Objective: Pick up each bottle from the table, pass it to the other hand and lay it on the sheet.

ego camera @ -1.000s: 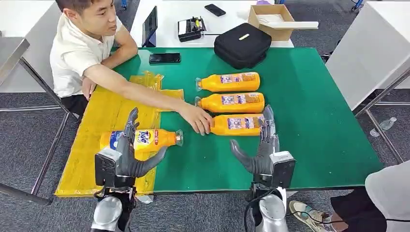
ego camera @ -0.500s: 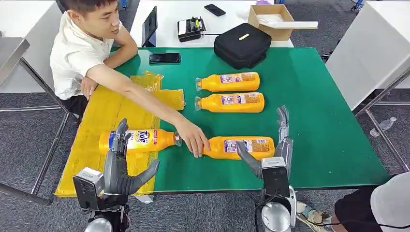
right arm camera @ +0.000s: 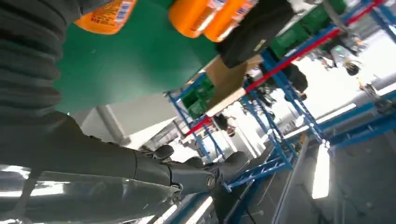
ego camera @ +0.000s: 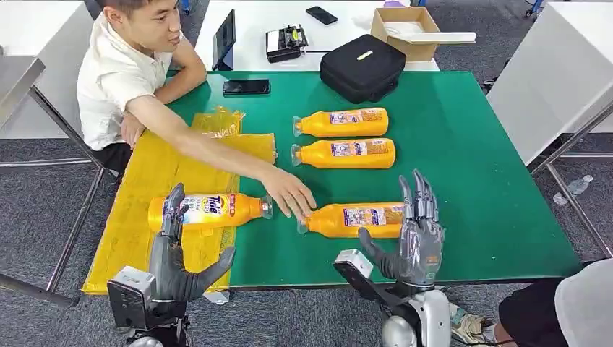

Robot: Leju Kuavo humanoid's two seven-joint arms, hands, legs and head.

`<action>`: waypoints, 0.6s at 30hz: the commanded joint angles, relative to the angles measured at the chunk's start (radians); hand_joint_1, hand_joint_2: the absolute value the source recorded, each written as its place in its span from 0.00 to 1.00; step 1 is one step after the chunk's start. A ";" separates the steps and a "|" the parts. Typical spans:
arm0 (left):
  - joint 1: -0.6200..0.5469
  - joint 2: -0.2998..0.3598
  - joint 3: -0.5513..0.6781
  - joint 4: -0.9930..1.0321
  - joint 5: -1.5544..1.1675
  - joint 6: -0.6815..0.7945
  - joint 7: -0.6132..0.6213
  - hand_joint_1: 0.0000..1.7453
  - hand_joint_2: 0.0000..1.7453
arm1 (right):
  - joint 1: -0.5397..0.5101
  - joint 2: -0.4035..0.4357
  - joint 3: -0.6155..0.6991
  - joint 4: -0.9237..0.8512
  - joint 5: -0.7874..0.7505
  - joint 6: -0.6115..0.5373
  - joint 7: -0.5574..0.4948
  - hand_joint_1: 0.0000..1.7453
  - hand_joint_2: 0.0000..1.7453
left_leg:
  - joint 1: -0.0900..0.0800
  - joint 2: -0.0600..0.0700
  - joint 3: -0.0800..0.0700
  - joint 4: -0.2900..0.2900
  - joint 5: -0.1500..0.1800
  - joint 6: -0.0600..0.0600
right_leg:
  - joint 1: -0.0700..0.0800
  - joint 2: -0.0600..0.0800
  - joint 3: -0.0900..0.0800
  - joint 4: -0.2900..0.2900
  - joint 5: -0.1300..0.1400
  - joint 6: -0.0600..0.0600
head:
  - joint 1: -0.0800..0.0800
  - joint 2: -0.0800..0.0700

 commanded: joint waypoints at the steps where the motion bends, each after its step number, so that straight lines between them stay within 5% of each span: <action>1: -0.015 -0.027 -0.002 0.045 0.002 -0.001 -0.002 0.00 1.00 | -0.046 -0.120 0.041 0.136 0.062 -0.003 0.059 0.00 1.00 | 0.001 0.002 0.005 -0.001 -0.002 0.001 | 0.002 0.001 0.006 -0.003 0.000 -0.003 | 0.000 0.000; 18: 0.007 -0.027 -0.001 0.039 -0.155 0.060 0.068 0.00 1.00 | -0.049 -0.208 0.023 0.200 0.159 0.106 0.199 0.00 1.00 | 0.000 0.002 0.004 -0.001 -0.001 0.000 | 0.001 0.001 0.004 -0.002 0.000 -0.003 | 0.000 0.000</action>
